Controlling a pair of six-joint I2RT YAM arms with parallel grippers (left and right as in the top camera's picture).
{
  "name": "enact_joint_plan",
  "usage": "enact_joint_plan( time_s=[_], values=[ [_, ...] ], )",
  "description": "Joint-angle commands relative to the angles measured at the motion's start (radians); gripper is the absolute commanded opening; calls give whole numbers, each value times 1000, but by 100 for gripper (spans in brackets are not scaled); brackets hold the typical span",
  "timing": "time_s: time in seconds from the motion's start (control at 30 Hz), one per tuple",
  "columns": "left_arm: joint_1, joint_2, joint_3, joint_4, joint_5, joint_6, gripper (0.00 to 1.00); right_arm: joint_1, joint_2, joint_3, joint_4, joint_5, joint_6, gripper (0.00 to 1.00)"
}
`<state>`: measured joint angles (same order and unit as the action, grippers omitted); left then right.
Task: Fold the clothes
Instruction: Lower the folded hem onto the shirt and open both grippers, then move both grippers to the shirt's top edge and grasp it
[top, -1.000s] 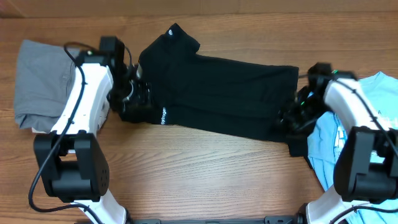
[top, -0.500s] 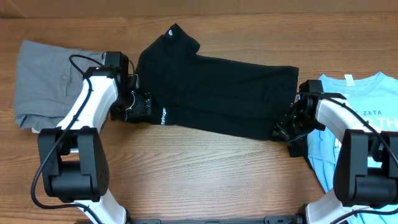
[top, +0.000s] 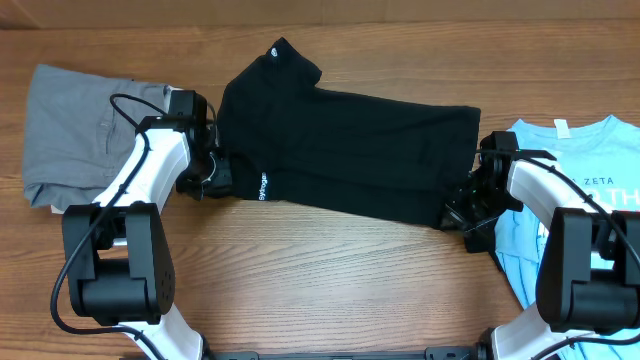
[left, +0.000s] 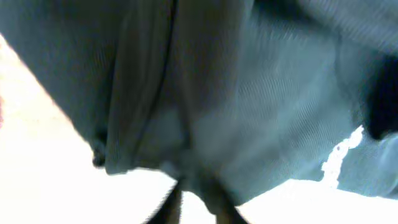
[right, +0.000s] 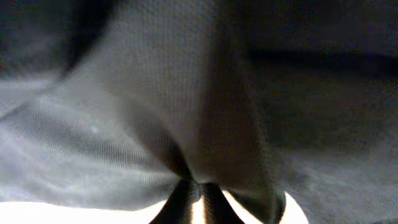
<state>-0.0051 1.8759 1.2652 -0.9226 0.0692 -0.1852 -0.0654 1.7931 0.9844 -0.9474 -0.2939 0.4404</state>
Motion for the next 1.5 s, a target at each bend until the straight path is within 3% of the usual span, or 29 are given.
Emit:
enact_joint_plan(
  time_s=[0.0, 0.27, 0.5, 0.7, 0.77, 0.8, 0.87, 0.93, 1.2, 1.33, 1.47],
  values=[
    [6, 1, -2, -56, -14, -20, 4, -2, 7, -16, -21, 48, -21, 4],
    [6, 1, -2, -266, -175, -21, 4, -9, -124, -16, -152, 112, 10, 4],
    [6, 1, -2, -351, -177, -33, 4, -9, -249, -16, -320, 216, 55, 4],
    [6, 1, -2, -394, -177, -40, 4, -8, -277, -16, -328, 196, 54, 5],
    [6, 1, -2, -394, -177, -40, 4, -8, -277, -16, -313, 196, 54, 17],
    [6, 0, 0, -393, -177, -40, 9, -8, -277, -16, -299, 196, 54, 33],
    [6, 0, 10, -393, -177, -40, 31, -9, -277, -16, -270, 197, 54, 52],
    [6, 0, 31, -402, -176, -40, 36, -9, -277, -16, -240, 197, 55, 59],
    [6, -1, 232, -473, -138, -16, 38, -9, -277, 18, -93, 188, 45, 58],
    [4, -1, 317, -464, -32, 35, 46, -9, -276, 25, -62, 168, 42, 57],
    [5, 0, 332, -440, -24, 35, 52, -8, -276, 16, -23, 152, 39, 70]
  ],
)
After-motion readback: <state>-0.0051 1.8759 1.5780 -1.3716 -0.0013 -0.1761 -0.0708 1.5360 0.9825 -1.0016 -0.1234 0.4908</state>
